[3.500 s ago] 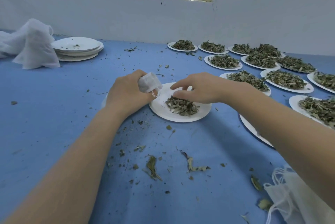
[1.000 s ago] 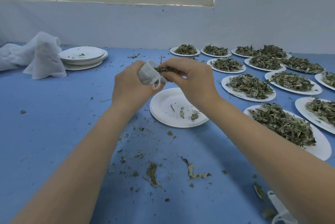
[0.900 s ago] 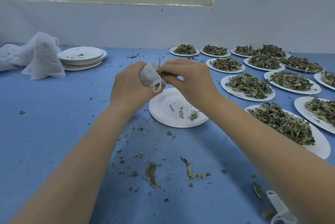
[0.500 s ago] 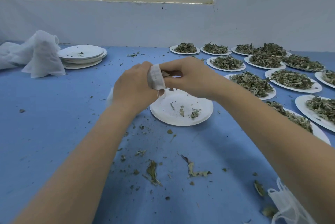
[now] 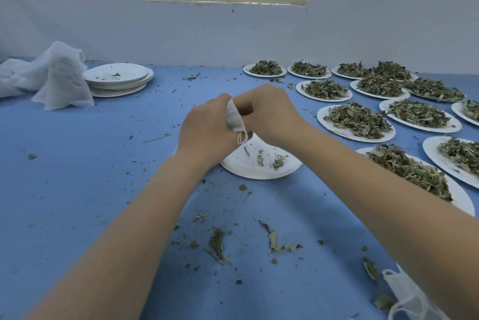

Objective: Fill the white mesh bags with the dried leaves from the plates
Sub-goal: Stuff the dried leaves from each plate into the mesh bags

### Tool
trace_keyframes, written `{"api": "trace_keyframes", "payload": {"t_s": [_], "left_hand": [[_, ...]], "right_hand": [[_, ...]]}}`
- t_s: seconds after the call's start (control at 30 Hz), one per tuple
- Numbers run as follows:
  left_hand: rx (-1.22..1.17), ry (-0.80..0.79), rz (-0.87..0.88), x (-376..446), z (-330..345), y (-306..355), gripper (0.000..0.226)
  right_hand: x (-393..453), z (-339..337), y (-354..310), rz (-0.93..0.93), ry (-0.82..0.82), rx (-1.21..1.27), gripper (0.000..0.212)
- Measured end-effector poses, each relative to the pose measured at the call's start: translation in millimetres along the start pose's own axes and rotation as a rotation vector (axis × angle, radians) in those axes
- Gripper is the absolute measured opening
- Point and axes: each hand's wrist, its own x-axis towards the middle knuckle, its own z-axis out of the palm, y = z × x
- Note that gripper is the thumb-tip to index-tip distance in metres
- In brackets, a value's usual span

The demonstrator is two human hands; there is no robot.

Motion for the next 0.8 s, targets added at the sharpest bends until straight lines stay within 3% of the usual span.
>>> {"api": "trace_keyframes", "payload": {"t_s": [0.13, 0.2, 0.33, 0.47, 0.53, 0.6, 0.67, 0.8], "left_hand": [[-0.062, -0.04, -0.01, 0, -2, -7, 0.033], [-0.084, -0.052, -0.024, 0, -3, -7, 0.033], [-0.069, -0.065, 0.0, 0, -4, -9, 0.035], [-0.007, -0.064, 0.056, -1, -1, -6, 0.043], [-0.001, -0.031, 0.061, 0, 1, -2, 0.044], [-0.043, -0.027, 0.037, 2, 2, 1, 0.035], [-0.093, -0.072, 0.019, 2, 0, 2, 0.033], [-0.106, -0.128, 0.037, 2, -6, -5, 0.055]], "right_hand": [[-4, -23, 0, -0.008, -0.347, 0.094, 0.016], [-3, -34, 3, -0.03, -0.428, 0.115, 0.032], [-3, -34, 3, -0.072, -0.261, 0.045, 0.031], [1, -15, 0, -0.148, -0.104, -0.288, 0.019], [2, -7, 0, -0.115, -0.036, -0.228, 0.012], [1, -5, 2, -0.043, -0.069, -0.042, 0.014], [-1, -8, 4, -0.024, -0.214, -0.003, 0.013], [-1, -22, 9, -0.071, -0.362, 0.094, 0.017]]}}
